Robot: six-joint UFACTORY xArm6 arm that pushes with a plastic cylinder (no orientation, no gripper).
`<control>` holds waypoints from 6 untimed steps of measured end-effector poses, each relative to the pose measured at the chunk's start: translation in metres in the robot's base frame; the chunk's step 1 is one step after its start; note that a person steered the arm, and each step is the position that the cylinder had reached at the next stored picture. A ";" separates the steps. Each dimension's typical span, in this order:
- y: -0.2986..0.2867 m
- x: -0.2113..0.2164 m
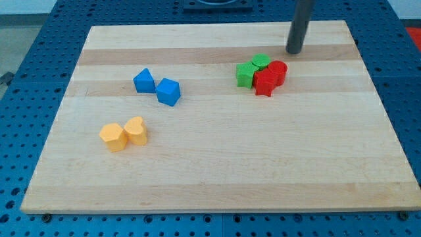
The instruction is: Separate the green blocks from red blocks
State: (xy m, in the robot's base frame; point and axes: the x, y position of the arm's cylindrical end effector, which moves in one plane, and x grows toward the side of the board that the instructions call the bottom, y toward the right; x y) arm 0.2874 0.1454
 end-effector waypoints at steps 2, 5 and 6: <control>-0.040 0.025; -0.086 0.071; -0.104 0.082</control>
